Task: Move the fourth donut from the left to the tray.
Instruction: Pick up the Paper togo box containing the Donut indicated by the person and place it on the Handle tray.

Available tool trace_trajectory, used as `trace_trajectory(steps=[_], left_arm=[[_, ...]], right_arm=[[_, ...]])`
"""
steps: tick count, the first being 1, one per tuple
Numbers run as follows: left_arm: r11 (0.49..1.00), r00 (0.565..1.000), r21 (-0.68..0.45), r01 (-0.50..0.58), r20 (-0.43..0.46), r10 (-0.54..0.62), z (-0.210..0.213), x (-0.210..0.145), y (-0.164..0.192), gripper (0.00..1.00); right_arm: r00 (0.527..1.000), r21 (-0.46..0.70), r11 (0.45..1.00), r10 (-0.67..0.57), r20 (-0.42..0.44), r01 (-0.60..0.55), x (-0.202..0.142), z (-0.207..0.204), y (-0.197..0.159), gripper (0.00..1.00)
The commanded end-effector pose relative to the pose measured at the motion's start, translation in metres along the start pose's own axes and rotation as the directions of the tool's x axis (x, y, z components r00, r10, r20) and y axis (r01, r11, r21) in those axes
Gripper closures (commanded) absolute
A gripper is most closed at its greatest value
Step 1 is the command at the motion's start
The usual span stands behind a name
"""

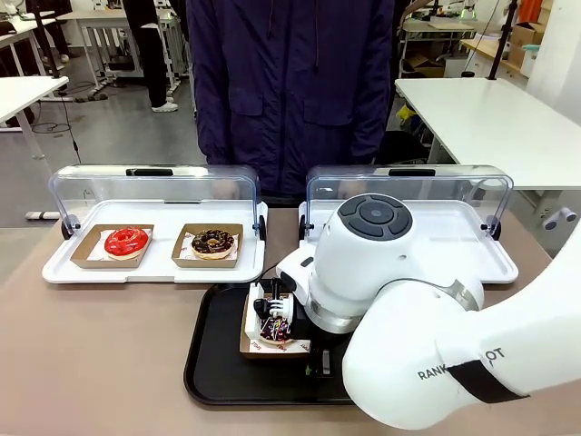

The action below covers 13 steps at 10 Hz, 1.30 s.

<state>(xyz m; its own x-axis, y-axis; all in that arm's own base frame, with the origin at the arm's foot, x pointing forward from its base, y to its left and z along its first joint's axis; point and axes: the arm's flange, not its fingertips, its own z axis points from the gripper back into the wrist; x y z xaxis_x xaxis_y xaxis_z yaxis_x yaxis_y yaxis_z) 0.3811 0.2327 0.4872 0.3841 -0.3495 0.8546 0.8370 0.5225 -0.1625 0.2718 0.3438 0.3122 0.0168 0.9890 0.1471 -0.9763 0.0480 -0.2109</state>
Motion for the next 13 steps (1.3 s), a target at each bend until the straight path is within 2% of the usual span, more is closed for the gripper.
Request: trace_trajectory(steps=[1, 3, 6, 7, 8, 13], left_arm=[[1.000, 1.000, -0.007, 0.006, 0.011, -0.006, 0.000, 0.000, -0.002, 0.00], [1.000, 1.000, -0.007, 0.006, 0.011, -0.006, 0.000, 0.000, -0.002, 0.00], [1.000, 1.000, -0.007, 0.006, 0.011, -0.006, 0.000, 0.000, -0.002, 0.00], [1.000, 1.000, -0.007, 0.006, 0.011, -0.006, 0.000, 0.000, -0.002, 0.00], [1.000, 1.000, -0.007, 0.006, 0.011, -0.006, 0.000, 0.000, -0.002, 0.00], [1.000, 1.000, -0.007, 0.006, 0.011, -0.006, 0.000, 0.000, -0.002, 0.00]], right_arm=[[1.000, 0.043, 0.999, 0.010, 0.017, -0.010, -0.015, 0.041, 0.005, 0.00], [1.000, 0.054, 0.998, 0.014, 0.019, -0.015, -0.015, 0.064, 0.006, 0.00], [0.999, 0.076, 0.997, 0.012, 0.031, -0.014, -0.017, 0.074, 0.001, 0.00], [1.000, 0.138, 0.990, 0.019, -0.007, -0.018, -0.018, 0.070, -0.004, 0.00], [1.000, 0.038, 0.999, -0.002, 0.011, 0.001, -0.006, 0.068, -0.001, 0.00], [1.000, 0.038, 0.999, -0.002, 0.011, 0.001, -0.006, 0.068, -0.001, 0.00]])
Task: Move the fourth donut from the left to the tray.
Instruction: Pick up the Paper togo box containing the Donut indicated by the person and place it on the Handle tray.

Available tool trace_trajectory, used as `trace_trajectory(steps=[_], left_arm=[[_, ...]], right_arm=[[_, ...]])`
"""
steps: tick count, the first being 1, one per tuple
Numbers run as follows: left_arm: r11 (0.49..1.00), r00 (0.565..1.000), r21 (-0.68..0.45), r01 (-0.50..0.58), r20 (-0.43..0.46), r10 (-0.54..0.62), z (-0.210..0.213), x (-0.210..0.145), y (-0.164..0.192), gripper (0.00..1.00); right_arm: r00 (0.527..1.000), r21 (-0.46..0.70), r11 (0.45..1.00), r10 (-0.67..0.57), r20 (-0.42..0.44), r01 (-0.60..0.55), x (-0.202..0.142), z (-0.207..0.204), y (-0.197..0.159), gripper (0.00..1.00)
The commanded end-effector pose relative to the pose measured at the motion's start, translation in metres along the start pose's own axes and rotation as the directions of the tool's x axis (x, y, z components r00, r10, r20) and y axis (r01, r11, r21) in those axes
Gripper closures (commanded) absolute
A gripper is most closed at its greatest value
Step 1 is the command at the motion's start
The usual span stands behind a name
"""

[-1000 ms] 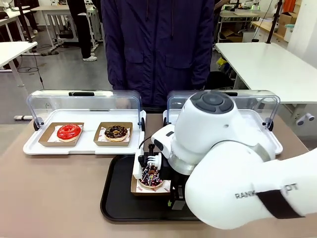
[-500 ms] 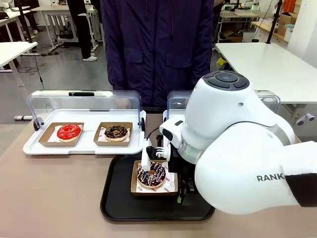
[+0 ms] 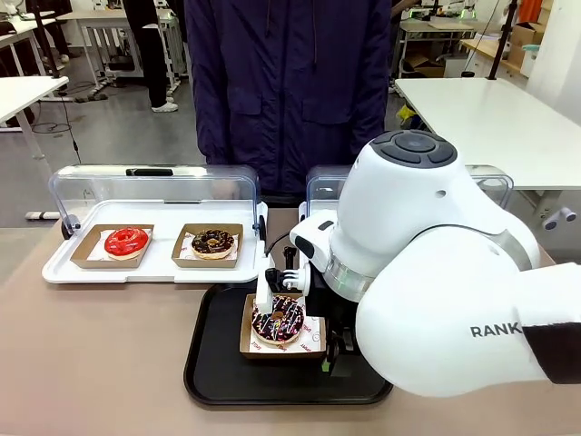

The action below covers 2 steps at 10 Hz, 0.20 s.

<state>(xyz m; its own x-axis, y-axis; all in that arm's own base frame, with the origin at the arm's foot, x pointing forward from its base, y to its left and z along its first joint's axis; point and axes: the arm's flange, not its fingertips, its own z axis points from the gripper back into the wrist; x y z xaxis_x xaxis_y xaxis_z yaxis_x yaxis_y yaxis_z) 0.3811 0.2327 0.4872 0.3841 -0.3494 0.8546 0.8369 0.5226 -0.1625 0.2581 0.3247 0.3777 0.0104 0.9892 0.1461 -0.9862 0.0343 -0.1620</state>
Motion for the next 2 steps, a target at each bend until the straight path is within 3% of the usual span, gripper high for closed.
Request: trace_trajectory(steps=[1, 2], left_arm=[[1.000, 1.000, -0.007, 0.006, 0.011, -0.006, 0.0002, 0.0003, -0.0018, 0.00], [1.000, 1.000, -0.007, 0.006, 0.011, -0.006, 0.0002, 0.0003, -0.0018, 0.00]], right_arm=[[1.000, -0.014, 1.000, -0.008, 0.011, 0.008, 0.0031, -0.0007, 0.0005, 0.00], [1.000, -0.014, 1.000, -0.008, 0.011, 0.008, 0.0031, -0.0007, 0.0005, 0.00]])
